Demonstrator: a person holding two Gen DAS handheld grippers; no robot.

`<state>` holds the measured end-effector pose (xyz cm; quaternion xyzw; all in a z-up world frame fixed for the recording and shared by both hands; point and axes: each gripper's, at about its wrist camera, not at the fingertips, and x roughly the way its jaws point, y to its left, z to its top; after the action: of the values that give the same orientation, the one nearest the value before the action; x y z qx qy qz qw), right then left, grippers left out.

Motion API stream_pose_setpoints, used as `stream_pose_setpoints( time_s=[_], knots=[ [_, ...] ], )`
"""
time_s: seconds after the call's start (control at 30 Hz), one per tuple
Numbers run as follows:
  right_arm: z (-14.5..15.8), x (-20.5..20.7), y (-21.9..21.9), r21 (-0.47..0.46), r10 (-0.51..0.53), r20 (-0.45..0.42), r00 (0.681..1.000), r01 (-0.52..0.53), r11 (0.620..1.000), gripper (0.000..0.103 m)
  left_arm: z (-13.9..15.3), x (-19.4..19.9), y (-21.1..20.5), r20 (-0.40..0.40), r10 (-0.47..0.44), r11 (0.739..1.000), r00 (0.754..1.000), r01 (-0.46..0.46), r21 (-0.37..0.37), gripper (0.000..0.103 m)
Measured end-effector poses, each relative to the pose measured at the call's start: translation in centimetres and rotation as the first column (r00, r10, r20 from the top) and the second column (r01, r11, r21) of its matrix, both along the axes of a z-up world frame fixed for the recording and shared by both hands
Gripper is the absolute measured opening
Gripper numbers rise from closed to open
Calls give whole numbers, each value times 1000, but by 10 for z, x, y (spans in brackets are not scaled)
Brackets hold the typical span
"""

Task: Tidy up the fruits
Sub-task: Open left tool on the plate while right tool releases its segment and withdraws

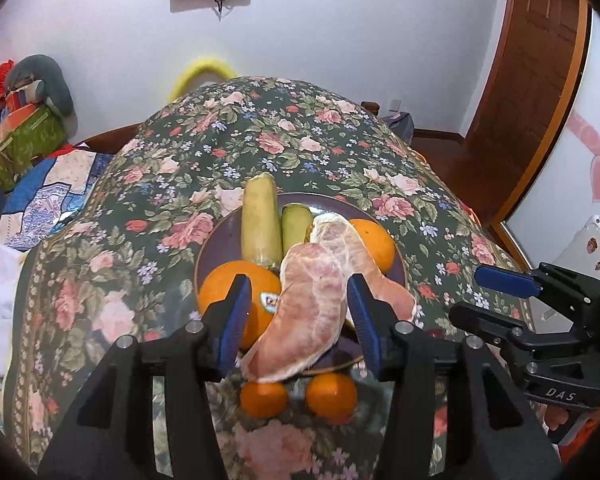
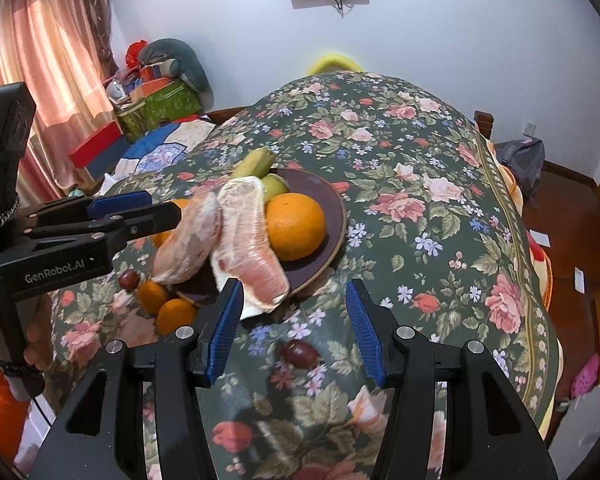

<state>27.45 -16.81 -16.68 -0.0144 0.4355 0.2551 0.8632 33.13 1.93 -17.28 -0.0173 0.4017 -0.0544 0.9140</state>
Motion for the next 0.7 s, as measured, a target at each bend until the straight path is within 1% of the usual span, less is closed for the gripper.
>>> stream_pose_setpoints(
  time_s=[0.23,0.5,0.57,0.6,0.7],
  knots=[
    [6,-15,13,-1,26,3,1000,-26,1000,50,7,-28,13,-4,12,1000,1000,-12,22,50],
    [8,-28,38,0,58,-7,998,-58,998,50,9,-63,30,-15,25,999,1000,-25,34,50],
    [6,-31,46,-10,64,-9,998,-64,998,50,8,-70,35,-23,29,999,999,-28,38,52],
    [5,-32,49,-15,66,-11,998,-66,998,50,8,-72,37,-28,34,999,999,-33,35,54],
    [-1,-34,60,-27,80,-28,996,-80,996,50,5,-80,46,-46,40,999,998,-40,2,54]
  ],
)
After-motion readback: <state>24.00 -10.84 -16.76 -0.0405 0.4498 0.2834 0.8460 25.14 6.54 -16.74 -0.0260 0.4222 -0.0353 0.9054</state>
